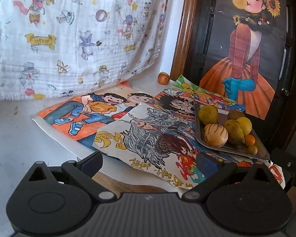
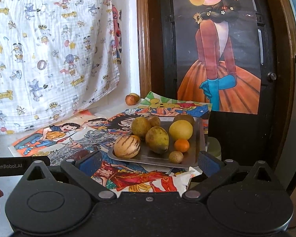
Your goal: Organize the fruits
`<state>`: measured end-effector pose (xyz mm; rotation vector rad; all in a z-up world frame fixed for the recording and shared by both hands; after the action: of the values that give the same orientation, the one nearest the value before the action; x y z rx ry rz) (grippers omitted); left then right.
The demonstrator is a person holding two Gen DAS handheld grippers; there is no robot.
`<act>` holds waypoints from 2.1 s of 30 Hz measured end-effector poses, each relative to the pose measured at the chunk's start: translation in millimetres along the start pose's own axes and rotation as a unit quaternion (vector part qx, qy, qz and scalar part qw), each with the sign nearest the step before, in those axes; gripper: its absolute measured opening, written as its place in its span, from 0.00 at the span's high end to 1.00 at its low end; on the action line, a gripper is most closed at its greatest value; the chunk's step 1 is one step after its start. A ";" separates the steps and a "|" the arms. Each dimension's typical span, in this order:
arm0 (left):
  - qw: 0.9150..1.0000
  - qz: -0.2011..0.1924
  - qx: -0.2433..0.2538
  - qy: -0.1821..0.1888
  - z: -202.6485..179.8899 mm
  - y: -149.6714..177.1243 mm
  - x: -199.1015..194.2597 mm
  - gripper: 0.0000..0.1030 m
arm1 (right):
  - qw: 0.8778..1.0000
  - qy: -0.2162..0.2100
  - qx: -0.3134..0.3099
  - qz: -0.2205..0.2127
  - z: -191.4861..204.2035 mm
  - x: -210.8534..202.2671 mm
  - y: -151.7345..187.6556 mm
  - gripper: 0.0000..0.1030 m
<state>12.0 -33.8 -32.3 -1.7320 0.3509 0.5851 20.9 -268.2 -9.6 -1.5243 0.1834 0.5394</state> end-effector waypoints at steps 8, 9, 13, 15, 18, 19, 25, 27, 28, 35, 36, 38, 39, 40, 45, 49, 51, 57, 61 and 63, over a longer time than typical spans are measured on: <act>1.000 0.004 -0.006 -0.001 5.1 0.6 4.9 0.00 | 1.000 -0.001 -0.004 0.003 2.5 2.2 0.4 0.01; 1.000 0.005 -0.006 -0.001 5.4 0.8 5.2 0.00 | 1.000 0.000 -0.004 0.003 2.7 2.5 0.3 0.01; 1.000 0.004 -0.005 0.000 5.5 1.2 4.7 0.00 | 1.000 0.002 -0.002 0.004 2.0 2.3 0.6 0.00; 1.000 0.004 -0.005 0.000 5.5 1.3 4.5 0.00 | 1.000 0.002 -0.001 0.004 1.5 2.0 0.7 0.00; 1.000 0.004 -0.005 0.000 5.5 1.5 4.5 0.00 | 1.000 0.002 -0.002 0.004 1.3 2.2 0.8 0.00; 1.000 0.004 -0.005 0.000 5.5 1.5 4.5 0.00 | 1.000 0.002 -0.001 0.004 1.4 2.2 0.8 0.00; 1.000 0.005 -0.004 0.000 5.5 2.2 4.3 0.00 | 1.000 0.003 0.000 0.004 0.7 2.1 1.1 0.01; 1.000 0.005 -0.005 -0.001 5.7 2.4 4.4 0.00 | 1.000 0.002 0.000 0.005 0.4 2.3 1.0 0.00; 1.000 0.005 -0.005 -0.001 5.5 2.5 4.2 0.00 | 1.000 0.002 0.000 0.005 0.3 2.2 1.1 0.01; 1.000 0.006 -0.005 -0.002 6.5 3.6 4.0 0.00 | 1.000 0.002 0.002 0.006 -0.5 2.6 1.8 0.00; 1.000 0.006 -0.005 -0.002 6.9 4.1 3.9 0.00 | 1.000 0.002 0.002 0.006 -0.6 2.5 1.8 0.00; 1.000 0.006 -0.005 -0.002 6.9 4.0 4.0 0.00 | 1.000 0.002 0.003 0.007 -1.0 2.6 2.0 0.00; 1.000 0.006 -0.005 -0.002 7.3 4.5 4.1 0.00 | 1.000 0.002 0.003 0.007 -1.1 2.9 2.1 0.00; 1.000 0.007 -0.005 -0.002 7.4 4.5 4.1 0.00 | 1.000 0.002 0.004 0.007 -1.1 3.0 2.5 0.00; 1.000 0.007 -0.004 -0.003 7.8 5.7 3.8 0.00 | 1.000 0.002 0.003 0.008 -0.8 3.4 2.5 0.01; 1.000 0.008 -0.005 -0.003 7.6 5.6 4.4 0.00 | 1.000 0.002 0.004 0.007 -0.4 3.5 2.8 0.01; 1.000 0.008 -0.005 -0.003 7.7 5.4 4.4 0.00 | 1.000 0.002 0.003 0.007 -0.4 3.5 2.5 0.01; 1.000 0.009 -0.006 -0.003 8.7 7.4 4.8 0.00 | 1.000 0.002 0.004 0.008 0.3 3.5 2.7 0.00; 1.000 0.009 -0.006 -0.003 9.0 7.4 4.7 0.00 | 1.000 0.002 0.004 0.009 0.4 3.6 3.1 0.00; 1.000 0.009 -0.006 -0.003 9.1 7.3 4.7 0.00 | 1.000 0.002 0.003 0.010 1.2 3.6 3.8 0.00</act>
<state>10.3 -26.4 -42.3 -1.7405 0.3607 0.6062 22.1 -266.4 -14.5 -1.5183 0.2032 0.5507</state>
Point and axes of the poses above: each gripper's, at about its wrist camera, not at the fingertips, and x roughly the way its jaws point, z to its left, y to its underside, the point moved 5 cm from there along x, roughly the way its jaws point, and after that the axes turned 7 degrees about z, right-handed, at the moved point
